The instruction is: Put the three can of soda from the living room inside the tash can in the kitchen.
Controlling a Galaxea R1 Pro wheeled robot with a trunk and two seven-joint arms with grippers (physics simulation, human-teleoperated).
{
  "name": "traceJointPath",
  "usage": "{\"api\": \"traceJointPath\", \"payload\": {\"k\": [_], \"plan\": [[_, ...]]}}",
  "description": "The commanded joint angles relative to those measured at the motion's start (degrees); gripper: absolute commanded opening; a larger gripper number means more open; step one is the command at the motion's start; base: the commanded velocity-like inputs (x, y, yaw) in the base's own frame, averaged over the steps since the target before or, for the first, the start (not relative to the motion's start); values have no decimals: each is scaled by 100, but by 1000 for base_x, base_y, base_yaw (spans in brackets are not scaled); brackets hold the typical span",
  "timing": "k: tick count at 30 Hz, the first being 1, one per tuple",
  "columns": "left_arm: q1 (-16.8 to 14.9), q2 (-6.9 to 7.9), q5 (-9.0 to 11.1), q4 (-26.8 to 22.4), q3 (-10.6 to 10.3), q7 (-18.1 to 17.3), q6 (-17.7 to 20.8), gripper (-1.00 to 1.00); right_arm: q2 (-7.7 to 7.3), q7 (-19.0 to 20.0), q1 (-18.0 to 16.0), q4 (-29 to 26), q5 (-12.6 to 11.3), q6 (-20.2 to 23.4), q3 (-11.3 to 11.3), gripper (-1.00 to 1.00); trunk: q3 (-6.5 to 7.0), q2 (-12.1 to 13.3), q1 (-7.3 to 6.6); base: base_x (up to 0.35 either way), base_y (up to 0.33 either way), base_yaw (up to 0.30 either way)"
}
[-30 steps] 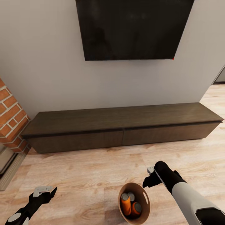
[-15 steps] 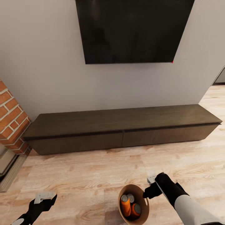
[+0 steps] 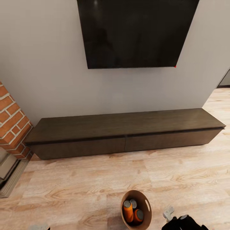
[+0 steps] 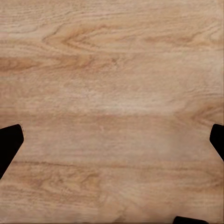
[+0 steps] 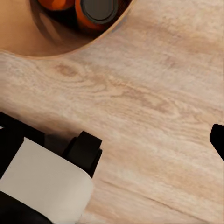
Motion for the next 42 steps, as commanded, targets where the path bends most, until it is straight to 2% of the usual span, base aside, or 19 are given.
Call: {"api": "traceJointPath", "payload": {"k": [1, 4, 5, 8, 11, 15, 16, 18, 20, 21, 26, 32, 37, 42], "plan": [[0, 0, -1, 64, -10, 0, -60, 100, -44, 0, 11, 122, -2, -197, -6, 100, 19, 42, -23, 0, 0, 0], [3, 0, -1, 188, -41, -3, -205, 100, -207, 0, 33, 470, -3, -740, -11, 100, 73, 162, -89, 0, 0, 0], [6, 0, -5, 238, -56, -7, -319, 100, -291, 0, 41, 674, -2, -1068, -13, 100, 91, 202, -110, 0, 0, 0], [8, 0, -12, 294, -109, -17, -470, 100, -371, 2, 55, 938, -1, -1548, -16, 100, 145, 322, -176, 0, 0, 0], [10, -20, -11, 496, -308, -24, -678, 100, -496, 22, 207, 1332, 25, -2404, -13, 100, 198, 443, -242, 0, 0, 0], [10, -88, -11, 602, -420, -26, -835, 100, -583, 25, 411, 1489, 33, -2920, -14, 100, 270, 603, -330, 0, 0, 0], [10, -130, -11, 630, -456, -27, -879, 100, -654, 22, 489, 1531, 26, -3068, -12, 100, 288, 643, -352, 0, 0, 0], [11, -175, -12, 654, -492, -27, -907, 100, -719, 19, 539, 1558, 16, -3170, -10, 100, 324, 723, -396, 0, 0, 0], [11, -241, -11, 716, -602, -27, -931, 100, -780, 14, 582, 1581, 9, -3259, -10, 100, 360, 804, -440, 0, 0, 0], [11, -271, -9, 758, -722, -24, -940, 100, -799, 12, 598, 1590, 6, -3293, -9, 100, 378, 844, -462, 0, 0, 0], [11, -316, -5, 823, -1002, -20, -962, 100, -828, 9, 622, 1611, 1, -3342, -8, 100, 468, 1044, -572, 0, 0, 0], [11, -321, 0, 834, -1054, -19, -980, 100, -853, -56, 627, 1614, -6, -3346, -50, 100, 575, 1285, -703, 0, 0, 0], [11, -325, -1, 836, -1065, -10, -983, 100, -852, -384, 627, 1621, -14, -3338, -139, 100, 665, 1485, -813, 0, 0, 0], [11, -336, -5, 836, -1068, 3, -981, 100, -851, -482, 627, 1619, -18, -3338, -170, 100, 755, 1686, -923, 0, 0, 0]]}}
